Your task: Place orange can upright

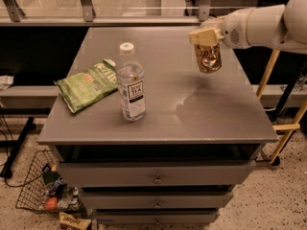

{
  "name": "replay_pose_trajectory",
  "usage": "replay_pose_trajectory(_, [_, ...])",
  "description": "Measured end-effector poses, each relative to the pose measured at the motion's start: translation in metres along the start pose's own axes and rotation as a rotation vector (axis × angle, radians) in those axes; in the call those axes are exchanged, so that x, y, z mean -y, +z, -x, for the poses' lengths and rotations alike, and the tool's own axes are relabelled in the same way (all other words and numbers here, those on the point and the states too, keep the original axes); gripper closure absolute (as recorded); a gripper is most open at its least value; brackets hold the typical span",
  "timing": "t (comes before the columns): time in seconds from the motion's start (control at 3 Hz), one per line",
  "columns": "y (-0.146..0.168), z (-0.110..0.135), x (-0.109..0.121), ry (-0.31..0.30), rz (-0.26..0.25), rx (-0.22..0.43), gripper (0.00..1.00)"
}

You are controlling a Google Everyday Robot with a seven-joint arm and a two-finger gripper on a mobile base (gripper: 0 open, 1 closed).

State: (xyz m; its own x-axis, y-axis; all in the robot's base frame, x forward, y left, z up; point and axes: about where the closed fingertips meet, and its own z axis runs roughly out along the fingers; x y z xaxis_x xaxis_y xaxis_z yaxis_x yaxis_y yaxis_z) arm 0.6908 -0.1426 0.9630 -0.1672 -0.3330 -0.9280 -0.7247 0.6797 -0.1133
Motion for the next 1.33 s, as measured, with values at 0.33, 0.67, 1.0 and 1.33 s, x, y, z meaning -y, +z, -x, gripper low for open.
replay_pose_trajectory(0.33, [-0.007, -0.002, 0.005, -0.025, -0.01, 0.119, 1.0])
replay_pose_trajectory(0.67, [-0.004, -0.005, 0.003, -0.065, -0.006, 0.159, 1.0])
replay_pose_trajectory(1.0, [0.003, -0.016, 0.001, -0.083, -0.004, 0.181, 1.0])
replay_pose_trajectory(1.33, [0.005, -0.022, 0.0, -0.096, -0.012, 0.225, 1.0])
